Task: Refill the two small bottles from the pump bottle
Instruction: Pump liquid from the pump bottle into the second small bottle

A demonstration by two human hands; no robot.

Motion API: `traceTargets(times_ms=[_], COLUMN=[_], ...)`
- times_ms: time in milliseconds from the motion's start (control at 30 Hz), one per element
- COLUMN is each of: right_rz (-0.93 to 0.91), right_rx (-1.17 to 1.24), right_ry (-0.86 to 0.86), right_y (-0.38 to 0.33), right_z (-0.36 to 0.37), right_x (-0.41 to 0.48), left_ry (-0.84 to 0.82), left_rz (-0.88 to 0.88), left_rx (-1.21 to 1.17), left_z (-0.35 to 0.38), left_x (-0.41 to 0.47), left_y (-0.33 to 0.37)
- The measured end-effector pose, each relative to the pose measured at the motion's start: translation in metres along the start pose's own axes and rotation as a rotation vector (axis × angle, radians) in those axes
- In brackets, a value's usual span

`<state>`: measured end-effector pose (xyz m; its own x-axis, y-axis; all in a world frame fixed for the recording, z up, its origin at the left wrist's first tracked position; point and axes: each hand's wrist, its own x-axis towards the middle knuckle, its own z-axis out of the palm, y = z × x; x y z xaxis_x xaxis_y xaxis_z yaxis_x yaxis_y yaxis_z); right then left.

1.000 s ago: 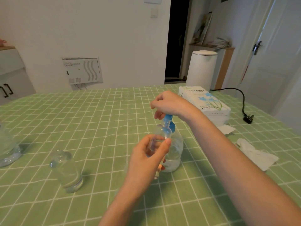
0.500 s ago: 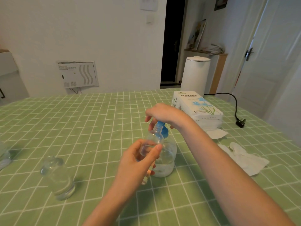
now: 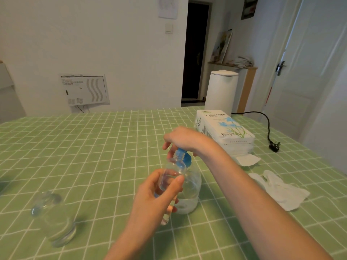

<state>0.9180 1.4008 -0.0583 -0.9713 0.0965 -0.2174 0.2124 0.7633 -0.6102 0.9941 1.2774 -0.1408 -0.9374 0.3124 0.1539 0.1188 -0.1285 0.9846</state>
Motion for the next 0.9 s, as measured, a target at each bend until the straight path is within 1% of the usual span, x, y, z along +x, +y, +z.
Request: traceTargets(times_ms=[333, 633, 900], right_rz=[0.015, -0.023, 0.030], right_rx=[0.055, -0.008, 0.002], right_ry=[0.017, 0.020, 0.008], right_y=[0.009, 0.003, 0.004], right_z=[0.012, 0.000, 0.005], right_x=[0.010, 0.005, 0.007], left_ry=[0.013, 0.003, 0.011], left_rz=[-0.016, 0.000, 0.007], left_rx=[0.000, 0.018, 0.016], left_z=[0.000, 0.002, 0.002], left_x=[-0.003, -0.003, -0.004], left_y=[-0.004, -0.001, -0.003])
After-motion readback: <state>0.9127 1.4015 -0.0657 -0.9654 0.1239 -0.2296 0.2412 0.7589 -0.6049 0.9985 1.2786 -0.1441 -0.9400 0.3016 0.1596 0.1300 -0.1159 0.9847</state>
